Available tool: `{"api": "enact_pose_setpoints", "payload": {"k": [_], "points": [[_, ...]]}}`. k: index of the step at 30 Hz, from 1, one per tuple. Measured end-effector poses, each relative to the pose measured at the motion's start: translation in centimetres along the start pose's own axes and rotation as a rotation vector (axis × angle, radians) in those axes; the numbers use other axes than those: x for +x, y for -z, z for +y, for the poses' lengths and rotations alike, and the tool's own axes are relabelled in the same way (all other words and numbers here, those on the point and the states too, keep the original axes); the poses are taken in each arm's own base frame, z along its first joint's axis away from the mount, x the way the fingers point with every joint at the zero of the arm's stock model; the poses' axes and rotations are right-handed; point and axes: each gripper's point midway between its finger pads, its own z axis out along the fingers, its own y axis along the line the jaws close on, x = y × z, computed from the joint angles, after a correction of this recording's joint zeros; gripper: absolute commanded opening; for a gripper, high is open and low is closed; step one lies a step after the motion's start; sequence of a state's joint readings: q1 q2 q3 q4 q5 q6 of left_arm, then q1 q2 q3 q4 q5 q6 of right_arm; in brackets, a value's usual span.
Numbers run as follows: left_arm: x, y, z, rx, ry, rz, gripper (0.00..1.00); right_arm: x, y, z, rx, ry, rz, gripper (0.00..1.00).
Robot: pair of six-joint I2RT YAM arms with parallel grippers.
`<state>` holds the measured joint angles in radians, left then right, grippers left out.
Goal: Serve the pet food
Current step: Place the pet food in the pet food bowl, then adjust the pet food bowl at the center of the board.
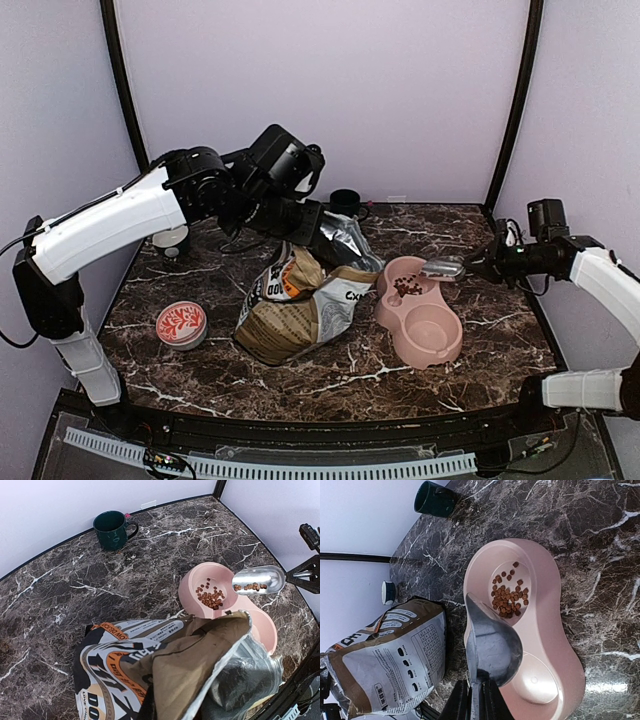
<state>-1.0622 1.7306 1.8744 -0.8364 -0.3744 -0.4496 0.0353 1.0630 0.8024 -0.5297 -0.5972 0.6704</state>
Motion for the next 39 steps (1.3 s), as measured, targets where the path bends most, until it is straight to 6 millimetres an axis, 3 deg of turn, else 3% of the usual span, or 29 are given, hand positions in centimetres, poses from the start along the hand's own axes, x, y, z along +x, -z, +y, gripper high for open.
{"api": "enact_pose_setpoints", "payload": {"k": [39], "points": [[-0.1,-0.2,0.3,0.044,0.041,0.012,0.0,1.5,-2.3,-0.3,0.297,0.236,0.074,0.0]]}}
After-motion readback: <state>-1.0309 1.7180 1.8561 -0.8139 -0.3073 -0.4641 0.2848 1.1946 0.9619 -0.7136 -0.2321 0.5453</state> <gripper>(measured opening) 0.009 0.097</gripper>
